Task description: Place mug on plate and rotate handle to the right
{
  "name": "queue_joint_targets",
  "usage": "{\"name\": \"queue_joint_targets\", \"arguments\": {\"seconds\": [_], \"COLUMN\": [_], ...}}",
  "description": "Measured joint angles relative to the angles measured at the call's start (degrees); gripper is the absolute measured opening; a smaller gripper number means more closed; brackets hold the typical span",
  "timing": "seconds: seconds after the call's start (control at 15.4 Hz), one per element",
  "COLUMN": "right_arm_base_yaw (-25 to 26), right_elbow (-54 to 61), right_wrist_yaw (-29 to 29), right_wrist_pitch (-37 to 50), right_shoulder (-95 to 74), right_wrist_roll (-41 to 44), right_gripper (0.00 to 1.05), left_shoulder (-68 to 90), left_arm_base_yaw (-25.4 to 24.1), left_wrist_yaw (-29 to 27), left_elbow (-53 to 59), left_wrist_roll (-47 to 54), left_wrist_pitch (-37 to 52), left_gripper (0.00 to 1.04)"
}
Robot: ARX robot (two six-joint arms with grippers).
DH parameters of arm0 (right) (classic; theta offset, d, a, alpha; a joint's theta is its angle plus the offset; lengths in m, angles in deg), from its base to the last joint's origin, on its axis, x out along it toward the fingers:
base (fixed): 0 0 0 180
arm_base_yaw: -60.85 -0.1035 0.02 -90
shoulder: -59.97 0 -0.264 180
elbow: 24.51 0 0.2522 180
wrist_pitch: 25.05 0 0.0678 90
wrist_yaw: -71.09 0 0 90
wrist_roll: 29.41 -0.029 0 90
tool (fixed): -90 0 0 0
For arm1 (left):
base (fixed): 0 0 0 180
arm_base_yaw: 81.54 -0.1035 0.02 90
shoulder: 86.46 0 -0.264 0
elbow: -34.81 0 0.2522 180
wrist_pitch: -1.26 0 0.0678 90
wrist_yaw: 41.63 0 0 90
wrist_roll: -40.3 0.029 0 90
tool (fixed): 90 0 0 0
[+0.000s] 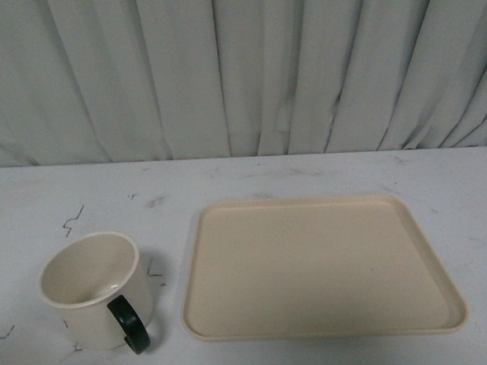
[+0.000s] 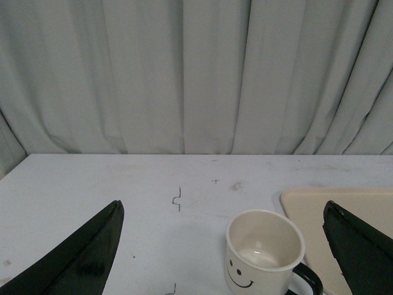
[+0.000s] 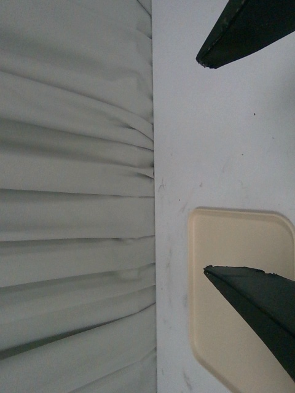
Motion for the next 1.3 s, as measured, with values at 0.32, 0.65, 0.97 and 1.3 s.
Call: {"name": "queue_joint_targets", "arguments": {"seconds": [0.32,0.65,0.97,1.3], "right_arm_base_yaw": [0.0,0.0,0.0,0.0], "right_elbow": [0.0,0.0,0.0,0.0], "right_wrist_yaw": [0.0,0.0,0.0,0.0], "right_wrist_pitch": [0.0,0.0,0.0,0.0], "right_shoulder": [0.0,0.0,0.0,0.0], "right_wrist_roll": [0.0,0.0,0.0,0.0], "right_gripper": [0.98,0.98,0.98,0.98], "left_shoulder": [0.0,0.0,0.0,0.0], "left_arm_base_yaw": [0.0,0.0,0.0,0.0], "left_wrist_yaw": [0.0,0.0,0.0,0.0], "left_elbow": [0.0,0.0,0.0,0.0], "left_wrist_roll": [0.0,0.0,0.0,0.0], "left_wrist_pitch": [0.0,0.0,0.0,0.0], "left_gripper": [0.98,0.98,0.98,0.98]}}
